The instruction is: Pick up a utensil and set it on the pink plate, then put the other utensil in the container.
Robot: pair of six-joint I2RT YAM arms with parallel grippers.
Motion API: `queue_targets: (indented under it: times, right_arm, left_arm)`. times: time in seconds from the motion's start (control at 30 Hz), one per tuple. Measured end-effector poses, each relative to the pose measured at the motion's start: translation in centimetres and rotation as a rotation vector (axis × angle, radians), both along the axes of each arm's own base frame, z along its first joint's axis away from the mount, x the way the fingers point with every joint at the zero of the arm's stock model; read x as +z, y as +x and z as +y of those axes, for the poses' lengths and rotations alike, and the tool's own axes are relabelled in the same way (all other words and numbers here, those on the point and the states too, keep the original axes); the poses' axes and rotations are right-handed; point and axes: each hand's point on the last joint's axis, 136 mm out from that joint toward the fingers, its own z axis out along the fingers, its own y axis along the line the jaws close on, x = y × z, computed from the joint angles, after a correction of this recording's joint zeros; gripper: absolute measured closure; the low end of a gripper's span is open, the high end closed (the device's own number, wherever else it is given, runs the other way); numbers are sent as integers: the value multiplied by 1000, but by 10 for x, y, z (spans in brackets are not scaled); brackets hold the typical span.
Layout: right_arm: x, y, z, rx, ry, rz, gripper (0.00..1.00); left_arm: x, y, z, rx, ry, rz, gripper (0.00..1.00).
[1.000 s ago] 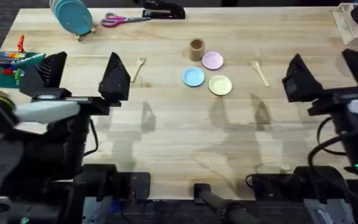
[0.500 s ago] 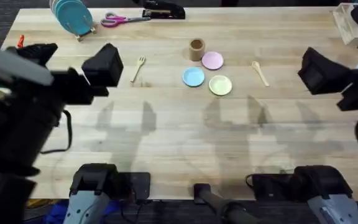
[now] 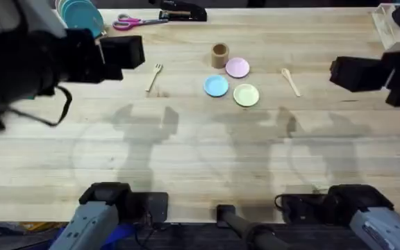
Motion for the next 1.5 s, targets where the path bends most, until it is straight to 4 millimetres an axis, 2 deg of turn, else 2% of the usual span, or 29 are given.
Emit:
queue_targets:
  times: [0.23, 0.43, 0.63, 0.8, 1.37, 1.5]
  right_arm:
    - [-14, 17, 0, 4, -5, 172, 4]
    - [-32, 27, 0, 51, -50, 303, 4]
    - [-46, 41, 5, 97, -53, 361, 4]
    - [-47, 49, 7, 112, -52, 350, 4]
    - [-46, 49, 8, 120, -50, 347, 4]
    - [-46, 49, 8, 120, -50, 347, 4]
  left_arm:
    - [-18, 20, -4, -73, 45, 175, 7]
    - [-41, 39, -6, -127, 77, 277, 7]
    - [-60, 48, -6, -152, 93, 345, 6]
    - [-61, 50, -6, -157, 97, 346, 7]
    - [-58, 54, -6, -165, 107, 325, 7]
    - [-53, 62, -6, -178, 125, 283, 7]
